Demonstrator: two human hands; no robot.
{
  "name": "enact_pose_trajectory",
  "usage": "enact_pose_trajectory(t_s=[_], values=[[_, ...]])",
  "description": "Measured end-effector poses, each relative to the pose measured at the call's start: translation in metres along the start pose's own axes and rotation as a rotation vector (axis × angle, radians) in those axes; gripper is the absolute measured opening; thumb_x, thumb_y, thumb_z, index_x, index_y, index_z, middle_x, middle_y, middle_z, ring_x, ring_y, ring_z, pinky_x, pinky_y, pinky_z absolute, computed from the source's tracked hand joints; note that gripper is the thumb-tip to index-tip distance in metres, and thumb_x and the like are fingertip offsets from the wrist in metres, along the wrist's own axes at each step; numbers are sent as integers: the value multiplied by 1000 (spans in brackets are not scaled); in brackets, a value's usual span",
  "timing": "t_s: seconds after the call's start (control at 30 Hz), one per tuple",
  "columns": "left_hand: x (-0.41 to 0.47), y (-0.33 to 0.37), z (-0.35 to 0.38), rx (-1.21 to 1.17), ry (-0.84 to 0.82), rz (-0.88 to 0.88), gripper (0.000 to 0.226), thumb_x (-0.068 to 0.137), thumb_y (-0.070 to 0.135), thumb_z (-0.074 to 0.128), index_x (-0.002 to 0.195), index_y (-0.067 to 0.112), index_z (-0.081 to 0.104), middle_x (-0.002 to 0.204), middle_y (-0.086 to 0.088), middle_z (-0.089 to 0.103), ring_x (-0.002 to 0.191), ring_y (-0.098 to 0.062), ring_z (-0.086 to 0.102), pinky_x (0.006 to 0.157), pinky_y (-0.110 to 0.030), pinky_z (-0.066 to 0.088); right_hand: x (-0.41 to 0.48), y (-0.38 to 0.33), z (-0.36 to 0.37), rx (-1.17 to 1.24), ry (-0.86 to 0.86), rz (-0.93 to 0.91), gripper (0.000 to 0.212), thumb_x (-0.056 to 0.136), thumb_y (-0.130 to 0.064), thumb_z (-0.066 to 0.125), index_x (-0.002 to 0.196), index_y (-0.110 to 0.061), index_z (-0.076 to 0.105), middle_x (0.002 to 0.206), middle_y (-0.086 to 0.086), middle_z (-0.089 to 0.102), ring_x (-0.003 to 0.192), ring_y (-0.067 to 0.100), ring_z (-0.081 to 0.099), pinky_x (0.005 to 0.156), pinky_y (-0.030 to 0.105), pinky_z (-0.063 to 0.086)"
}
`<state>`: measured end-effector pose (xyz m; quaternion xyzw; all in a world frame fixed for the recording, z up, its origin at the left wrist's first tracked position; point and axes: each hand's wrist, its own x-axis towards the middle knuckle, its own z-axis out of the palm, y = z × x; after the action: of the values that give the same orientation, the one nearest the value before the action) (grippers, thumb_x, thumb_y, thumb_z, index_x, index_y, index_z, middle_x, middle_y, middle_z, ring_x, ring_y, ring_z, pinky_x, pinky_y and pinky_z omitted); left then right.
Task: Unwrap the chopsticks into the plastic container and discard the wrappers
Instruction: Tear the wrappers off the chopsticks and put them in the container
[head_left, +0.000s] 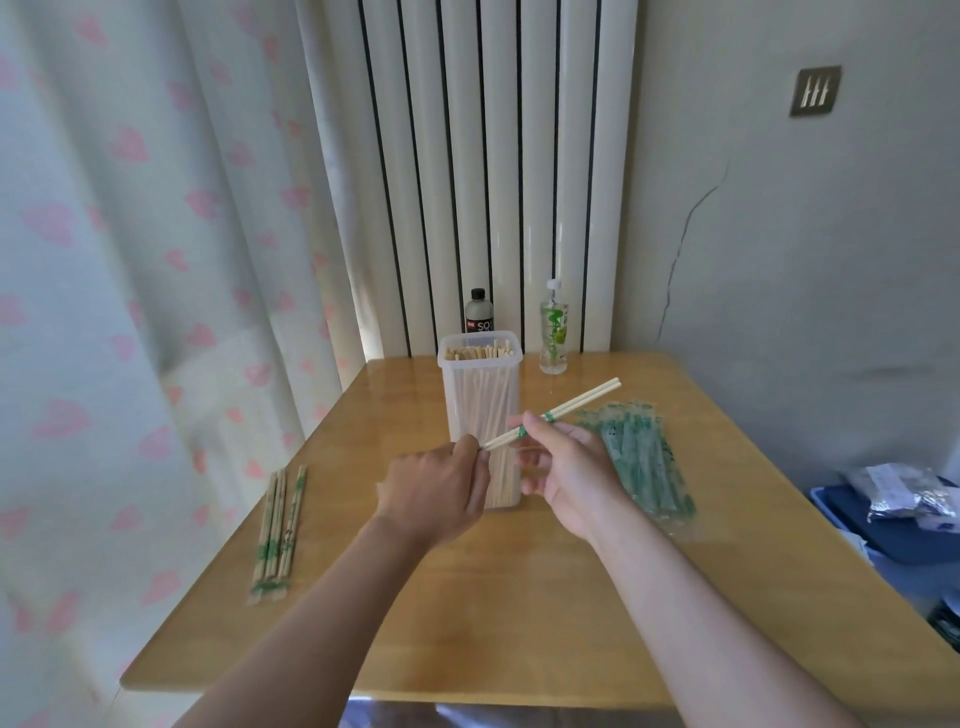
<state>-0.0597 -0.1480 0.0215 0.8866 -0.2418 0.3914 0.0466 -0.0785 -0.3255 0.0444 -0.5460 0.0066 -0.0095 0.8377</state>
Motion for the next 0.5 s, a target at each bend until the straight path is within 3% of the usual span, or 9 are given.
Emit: enact_pose_trajectory(t_s=[0.2,0.3,0.37,0.4,0.5], values=[[-8,-13,1,-9,-54,8,38,100,39,30,76,17,51,55,7,49,36,-20,41,37,-22,32,0,-9,-7,58,82,-51,20,97,-17,67,100,0,76,75,5,65,66,16,60,50,30,45],[1,-7,-1,3,-216,-108,50,94,54,18,103,21,54,85,4,63,70,-23,59,62,-34,49,-1,-4,-3,62,118,-55,20,97,-18,68,99,-1,76,74,4,63,66,17,59,50,29,45],[8,3,-2,-11,-243,-106,51,95,56,22,122,22,48,104,2,63,92,-25,60,82,-39,48,-1,0,-2,37,133,-56,20,97,-20,69,98,-2,77,75,5,64,66,18,58,50,29,44],[13,11,-4,-61,-232,-90,47,97,54,27,126,22,46,107,1,62,95,-25,60,84,-40,48,-2,2,0,26,133,-54,20,97,-21,69,98,-2,77,76,6,65,67,19,59,51,30,44],[24,31,-8,-194,-231,-33,35,104,41,32,129,22,46,105,-1,61,86,-26,64,68,-40,54,-4,3,4,9,128,-38,23,97,-23,69,100,-2,76,81,7,70,71,19,61,54,31,43]])
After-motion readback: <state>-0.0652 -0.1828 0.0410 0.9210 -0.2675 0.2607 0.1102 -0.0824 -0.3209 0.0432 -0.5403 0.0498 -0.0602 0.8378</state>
